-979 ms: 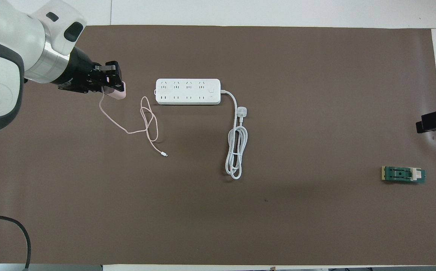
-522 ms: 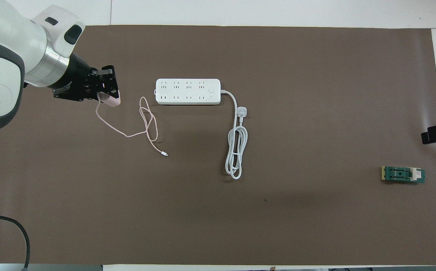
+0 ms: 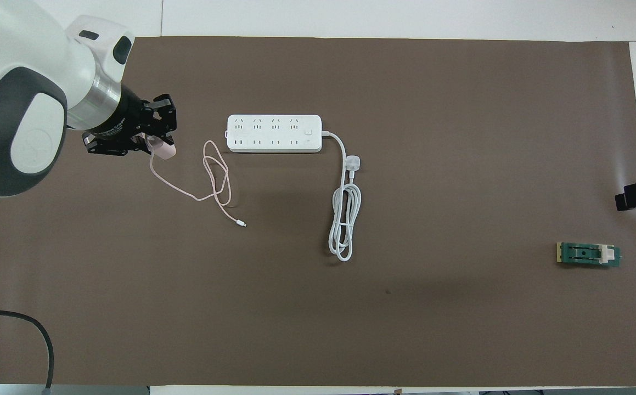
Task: Plug charger into power strip
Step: 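Move the charger with the left gripper to the strip's end socket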
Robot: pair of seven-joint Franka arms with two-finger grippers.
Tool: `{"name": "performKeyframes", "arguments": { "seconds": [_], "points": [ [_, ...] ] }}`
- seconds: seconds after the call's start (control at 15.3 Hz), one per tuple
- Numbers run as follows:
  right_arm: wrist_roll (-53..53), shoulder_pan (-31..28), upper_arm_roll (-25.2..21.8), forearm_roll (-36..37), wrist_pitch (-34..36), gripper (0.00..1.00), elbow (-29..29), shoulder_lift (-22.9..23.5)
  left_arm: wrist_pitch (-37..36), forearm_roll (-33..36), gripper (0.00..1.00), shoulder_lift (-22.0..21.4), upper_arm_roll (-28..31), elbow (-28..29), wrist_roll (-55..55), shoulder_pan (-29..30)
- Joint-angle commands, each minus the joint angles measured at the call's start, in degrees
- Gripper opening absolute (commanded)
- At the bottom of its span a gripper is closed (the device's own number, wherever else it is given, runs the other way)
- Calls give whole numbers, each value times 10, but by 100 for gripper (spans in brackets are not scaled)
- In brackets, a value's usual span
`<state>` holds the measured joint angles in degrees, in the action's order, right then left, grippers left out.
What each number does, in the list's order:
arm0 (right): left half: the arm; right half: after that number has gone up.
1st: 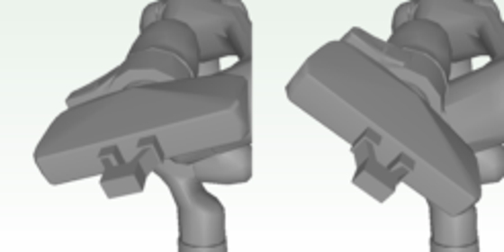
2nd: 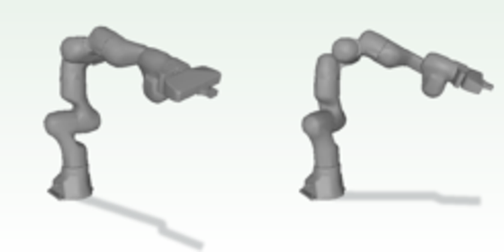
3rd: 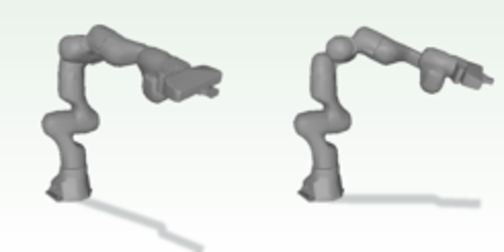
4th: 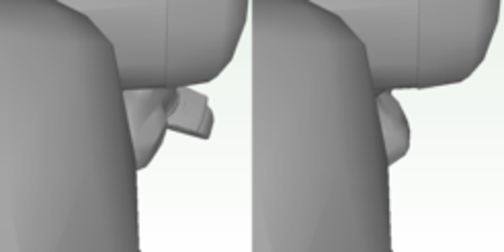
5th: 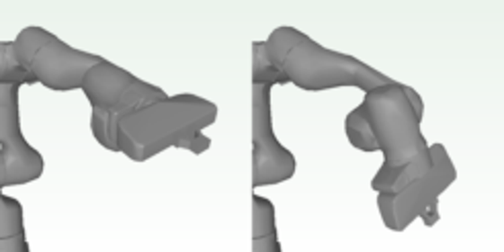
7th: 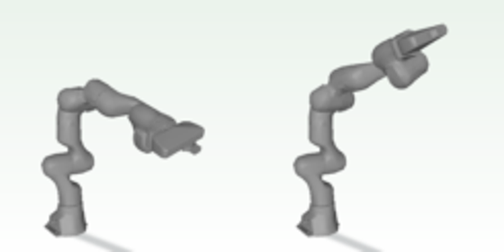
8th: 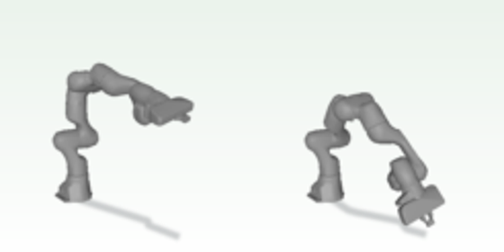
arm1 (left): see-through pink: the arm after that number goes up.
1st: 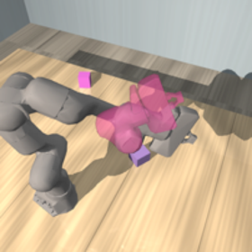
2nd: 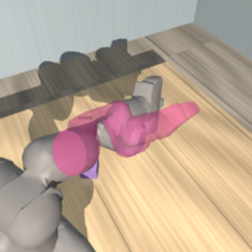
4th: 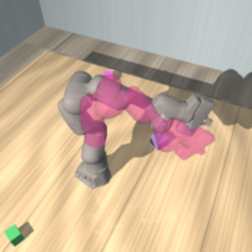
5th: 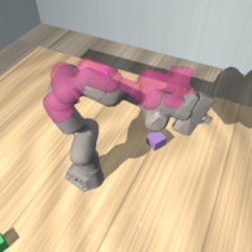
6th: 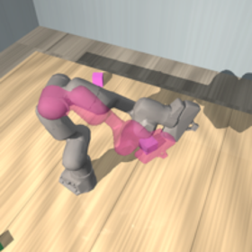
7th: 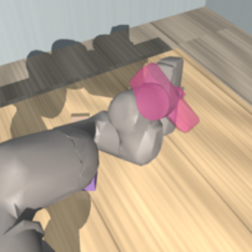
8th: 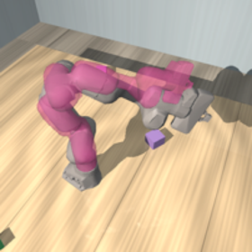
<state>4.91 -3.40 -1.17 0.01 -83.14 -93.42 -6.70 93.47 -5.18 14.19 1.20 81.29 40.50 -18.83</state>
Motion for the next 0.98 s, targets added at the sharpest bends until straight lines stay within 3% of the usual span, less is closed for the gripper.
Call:
{"name": "performKeyframes", "arguments": {
  "seconds": [0.0,0.39,0.59,0.91],
  "points": [
    [4,-13,12,10,-5,100,-9,-6,16,12,0,12,2,-3,145,-31],
    [4,-11,11,10,-4,100,-9,-7,90,47,0,54,1,-3,498,-66],
    [4,-13,11,10,-4,100,-8,-7,135,47,0,91,2,1,607,-73],
    [4,-13,11,10,-4,100,-8,-7,179,60,0,146,3,-3,695,-80]
  ]
}}
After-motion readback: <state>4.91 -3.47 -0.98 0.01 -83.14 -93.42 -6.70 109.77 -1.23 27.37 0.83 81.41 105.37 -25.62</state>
